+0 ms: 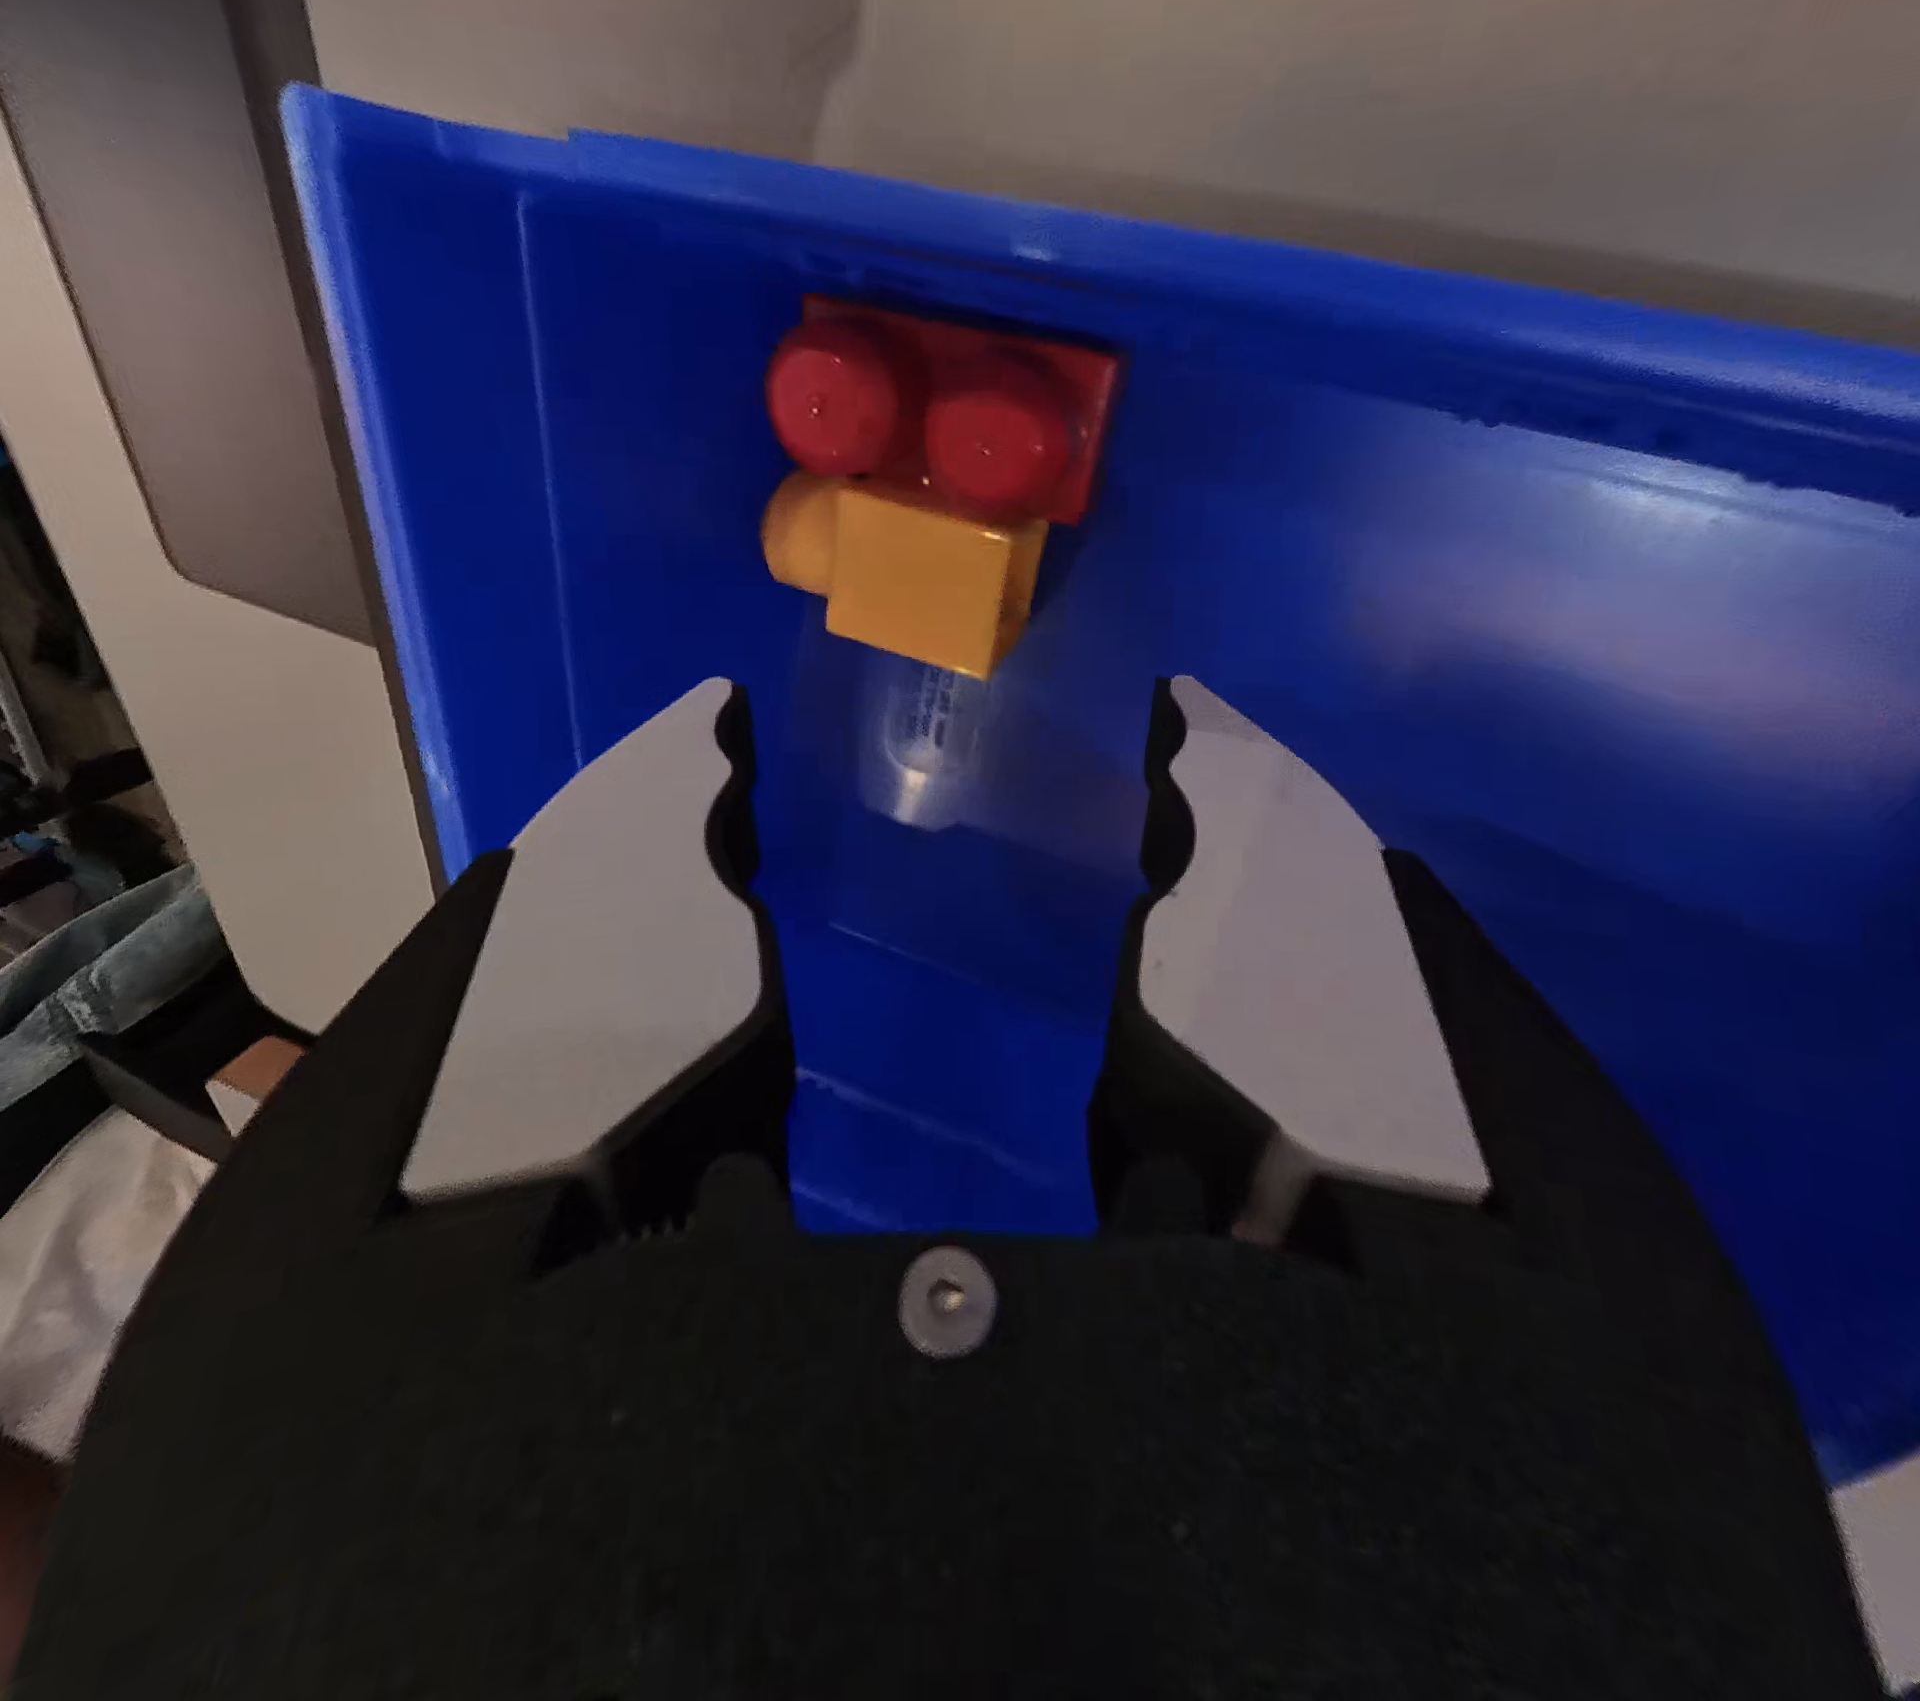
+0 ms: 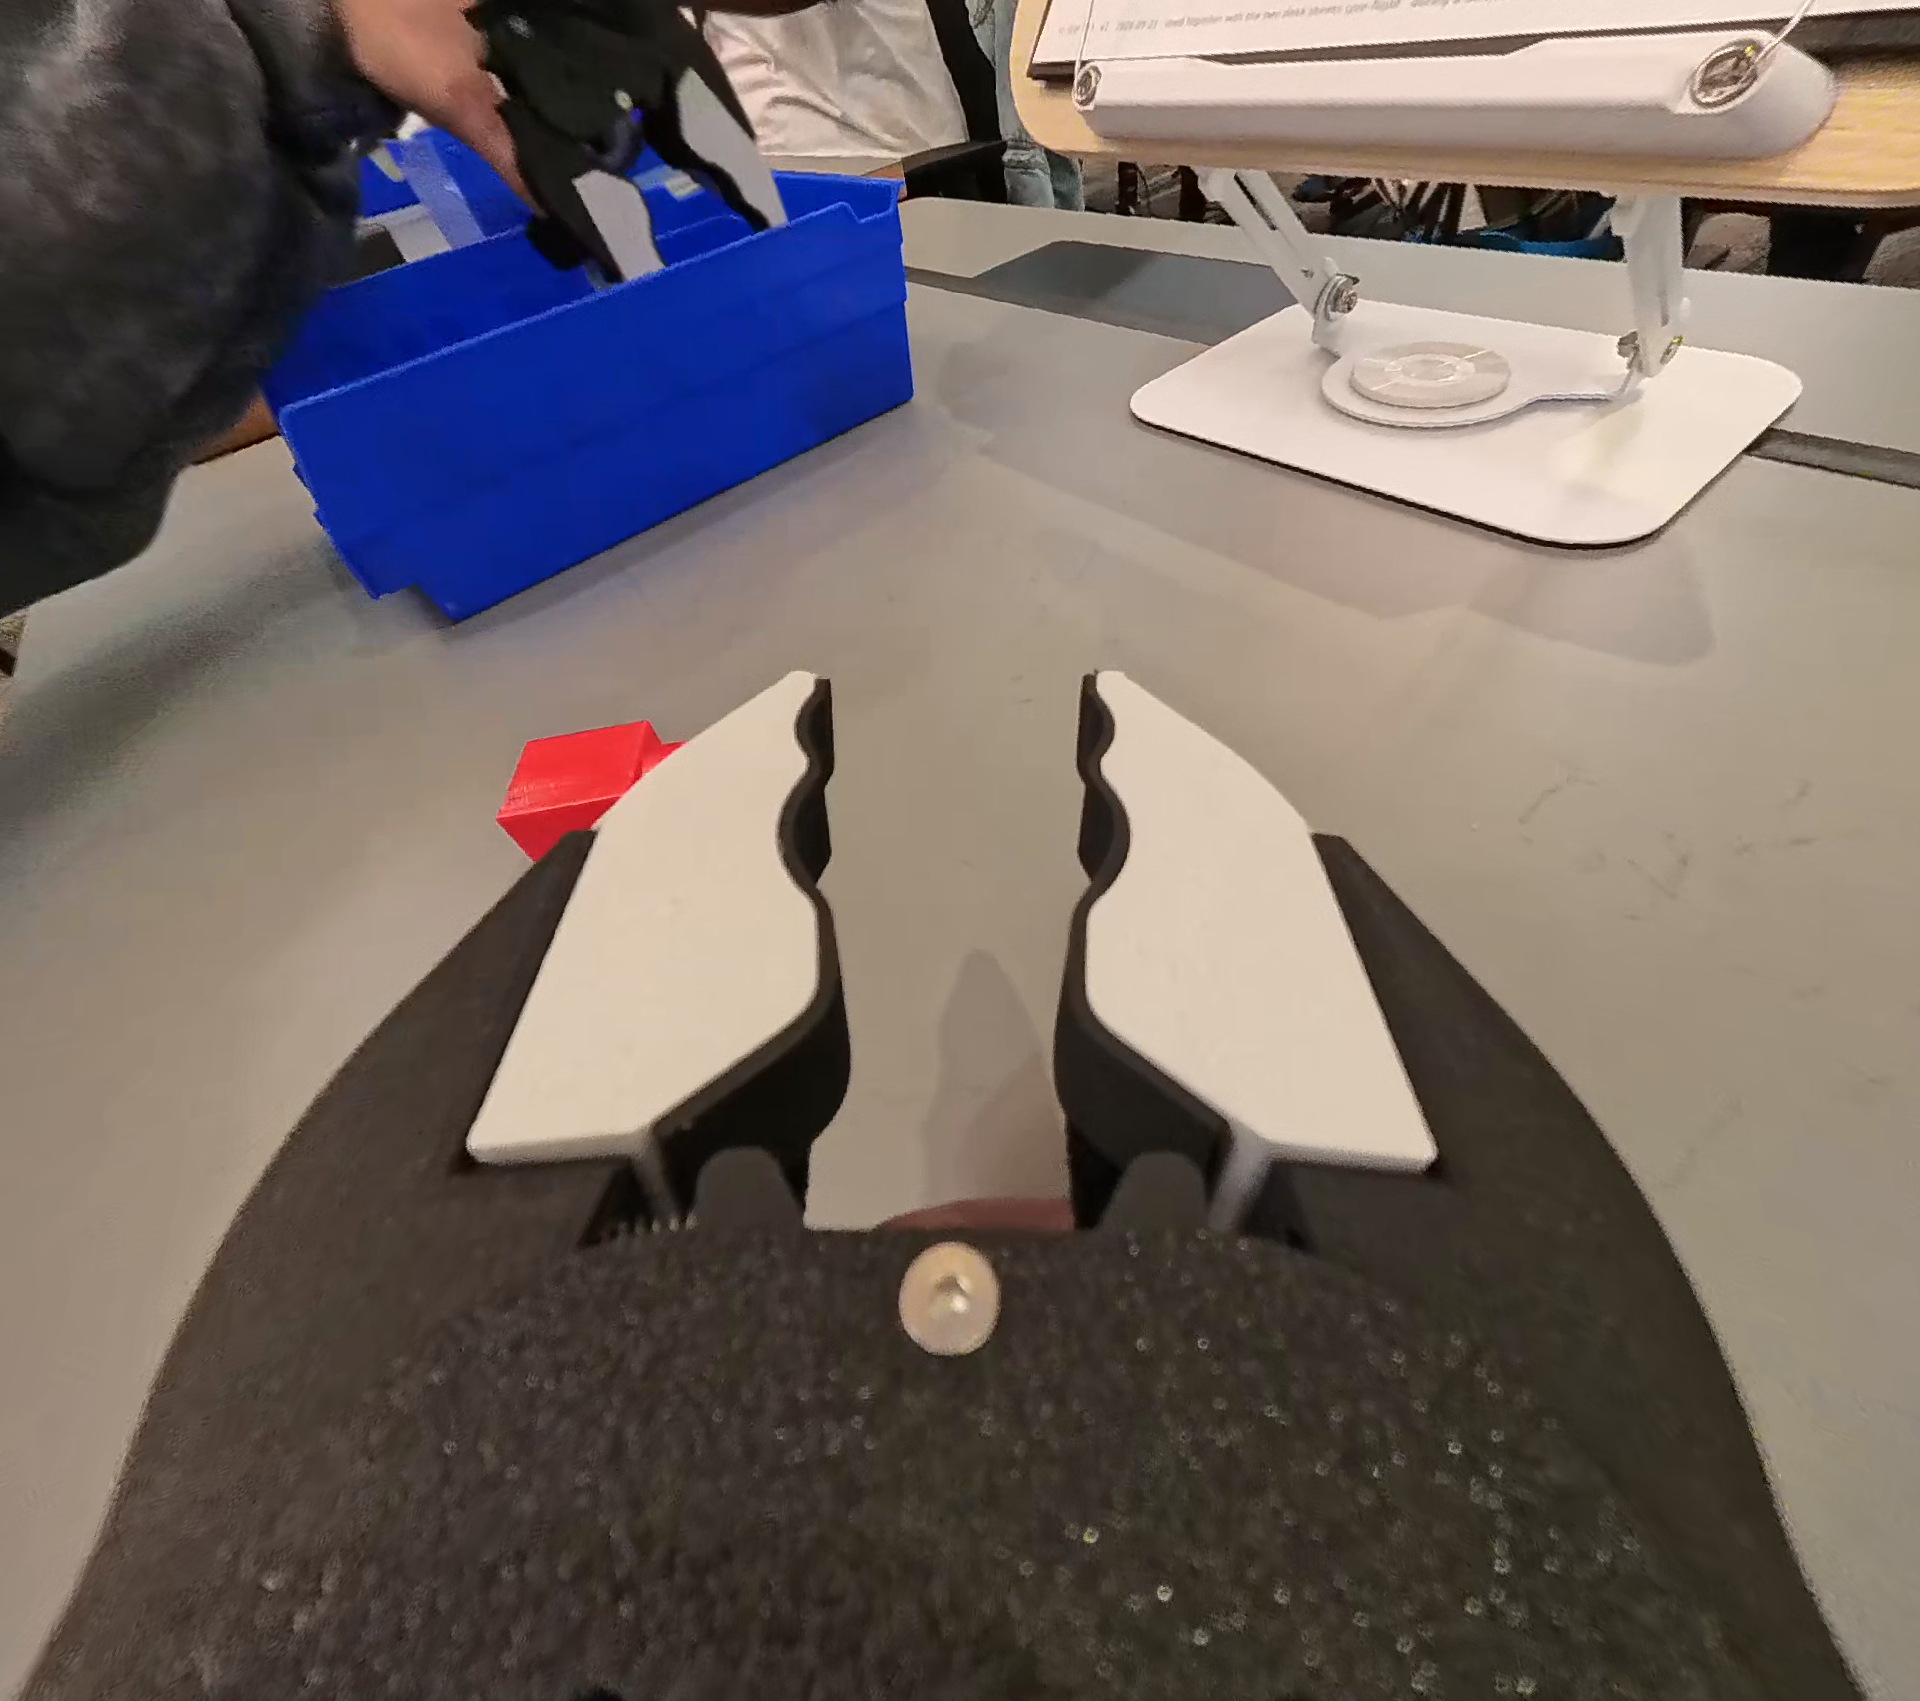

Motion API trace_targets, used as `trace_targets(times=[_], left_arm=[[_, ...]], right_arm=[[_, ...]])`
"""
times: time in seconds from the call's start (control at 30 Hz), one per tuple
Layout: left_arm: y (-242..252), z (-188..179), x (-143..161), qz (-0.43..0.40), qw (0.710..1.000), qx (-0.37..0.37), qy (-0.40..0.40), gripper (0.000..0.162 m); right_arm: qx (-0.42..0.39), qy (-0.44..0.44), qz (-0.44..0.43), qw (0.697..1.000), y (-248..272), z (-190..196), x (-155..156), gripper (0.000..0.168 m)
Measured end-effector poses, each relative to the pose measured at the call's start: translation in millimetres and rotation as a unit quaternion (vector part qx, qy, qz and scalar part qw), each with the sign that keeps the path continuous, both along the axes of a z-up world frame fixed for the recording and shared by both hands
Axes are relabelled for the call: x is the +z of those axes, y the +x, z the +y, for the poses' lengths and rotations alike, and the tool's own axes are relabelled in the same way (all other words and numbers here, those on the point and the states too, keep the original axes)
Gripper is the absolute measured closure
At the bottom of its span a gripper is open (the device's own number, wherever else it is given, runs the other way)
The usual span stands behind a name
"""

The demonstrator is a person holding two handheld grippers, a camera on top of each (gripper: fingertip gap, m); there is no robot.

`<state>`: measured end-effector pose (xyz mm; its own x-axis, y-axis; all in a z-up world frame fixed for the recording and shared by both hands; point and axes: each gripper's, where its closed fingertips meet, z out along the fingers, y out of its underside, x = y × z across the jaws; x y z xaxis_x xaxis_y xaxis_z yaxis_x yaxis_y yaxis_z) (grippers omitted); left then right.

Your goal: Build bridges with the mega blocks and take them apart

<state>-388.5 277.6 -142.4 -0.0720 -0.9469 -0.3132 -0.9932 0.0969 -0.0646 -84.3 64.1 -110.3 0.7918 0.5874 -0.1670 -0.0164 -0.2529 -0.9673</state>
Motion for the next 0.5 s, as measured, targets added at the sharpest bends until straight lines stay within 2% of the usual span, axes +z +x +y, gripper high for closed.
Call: trace_targets(times=[0.23,0.37,0.4,0.47,0.5], left_arm=[[7.4,10.7,-29.6,-0.002,0.999,-0.024,-0.040,0.087],[8.9,12.0,-40.7,-0.006,0.999,-0.034,-0.036,0.084],[9.4,9.9,-42.8,-0.007,0.998,-0.036,-0.042,0.088],[11.1,3.2,-46.2,-0.010,0.997,-0.041,-0.064,0.130],[11.8,2.6,-46.5,-0.009,0.997,-0.040,-0.064,0.132]], right_arm=[[0.013,0.005,0.009,1.000,-1.5,-3.1,1.9,0.123],[0.018,-0.001,0.015,1.000,-1.5,-2.7,1.2,0.124],[0.018,-0.003,0.016,1.000,-1.6,-2.5,1.0,0.124],[0.019,-0.005,0.015,1.000,-2.4,-2.4,0.4,0.124],[0.021,-0.006,0.015,1.000,-3.2,-2.5,0.1,0.124]])
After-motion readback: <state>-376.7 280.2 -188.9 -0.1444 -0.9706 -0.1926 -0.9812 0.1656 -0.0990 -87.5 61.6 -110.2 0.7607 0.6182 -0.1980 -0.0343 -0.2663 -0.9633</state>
